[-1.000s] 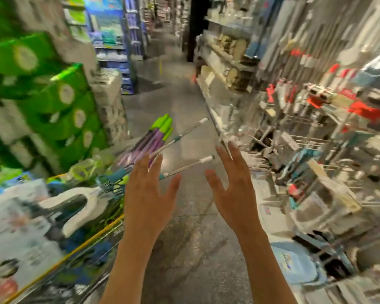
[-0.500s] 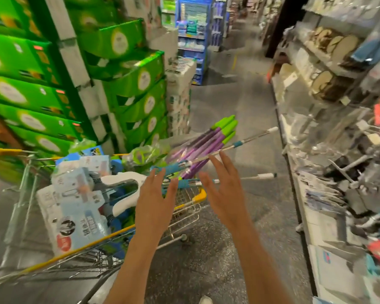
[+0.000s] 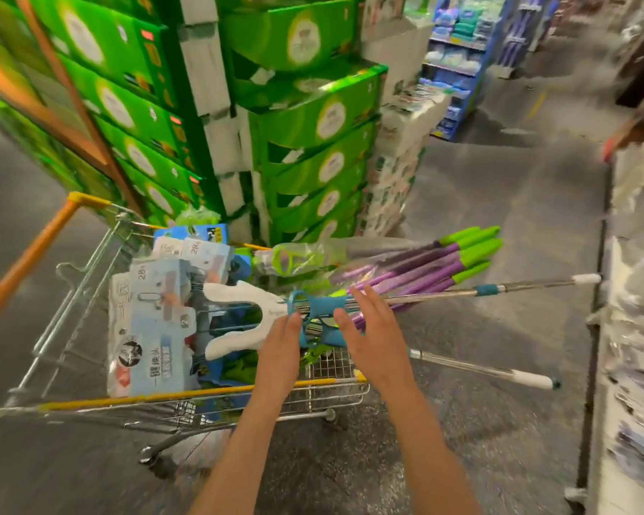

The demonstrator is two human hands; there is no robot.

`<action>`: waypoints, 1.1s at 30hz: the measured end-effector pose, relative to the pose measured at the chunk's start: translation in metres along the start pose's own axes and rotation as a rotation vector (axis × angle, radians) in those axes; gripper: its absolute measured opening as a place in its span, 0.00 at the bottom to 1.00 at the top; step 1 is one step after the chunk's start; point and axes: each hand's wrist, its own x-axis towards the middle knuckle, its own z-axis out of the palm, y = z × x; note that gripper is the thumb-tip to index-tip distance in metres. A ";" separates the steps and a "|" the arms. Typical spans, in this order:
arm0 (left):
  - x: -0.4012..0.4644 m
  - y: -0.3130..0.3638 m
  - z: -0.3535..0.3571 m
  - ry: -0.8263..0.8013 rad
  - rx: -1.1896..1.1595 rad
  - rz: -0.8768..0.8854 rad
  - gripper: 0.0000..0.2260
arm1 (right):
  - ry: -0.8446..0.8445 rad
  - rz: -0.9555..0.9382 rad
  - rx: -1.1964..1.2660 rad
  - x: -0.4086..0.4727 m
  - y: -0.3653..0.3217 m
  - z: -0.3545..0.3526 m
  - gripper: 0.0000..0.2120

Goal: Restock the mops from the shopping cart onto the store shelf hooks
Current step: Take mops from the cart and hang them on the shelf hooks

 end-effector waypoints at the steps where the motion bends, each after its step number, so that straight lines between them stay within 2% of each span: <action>1: 0.004 0.000 0.004 -0.001 -0.107 -0.066 0.10 | -0.032 0.012 0.000 0.006 0.005 0.005 0.40; 4: 0.013 -0.004 0.013 -0.017 -0.402 -0.308 0.14 | -0.112 0.051 0.031 0.021 0.021 0.020 0.31; 6: 0.022 -0.011 0.019 -0.029 -0.533 -0.425 0.18 | -0.147 0.064 0.042 0.034 0.030 0.028 0.30; 8: 0.037 -0.022 0.023 -0.039 -0.658 -0.489 0.26 | -0.174 0.082 0.028 0.050 0.037 0.036 0.30; 9: 0.046 -0.027 0.025 -0.041 -0.712 -0.503 0.30 | -0.188 0.090 0.015 0.058 0.039 0.040 0.29; 11: 0.065 -0.035 0.029 -0.014 -0.789 -0.519 0.31 | -0.232 0.103 -0.011 0.075 0.043 0.050 0.28; 23: 0.148 -0.072 0.051 0.205 -0.977 -0.546 0.23 | -0.507 0.125 -0.266 0.153 0.075 0.121 0.27; 29: 0.167 -0.081 0.050 0.206 -1.140 -0.638 0.26 | -0.579 0.110 -0.393 0.168 0.084 0.134 0.27; 33: 0.167 -0.084 0.047 0.185 -1.190 -0.656 0.26 | -0.567 0.101 -0.423 0.172 0.084 0.134 0.25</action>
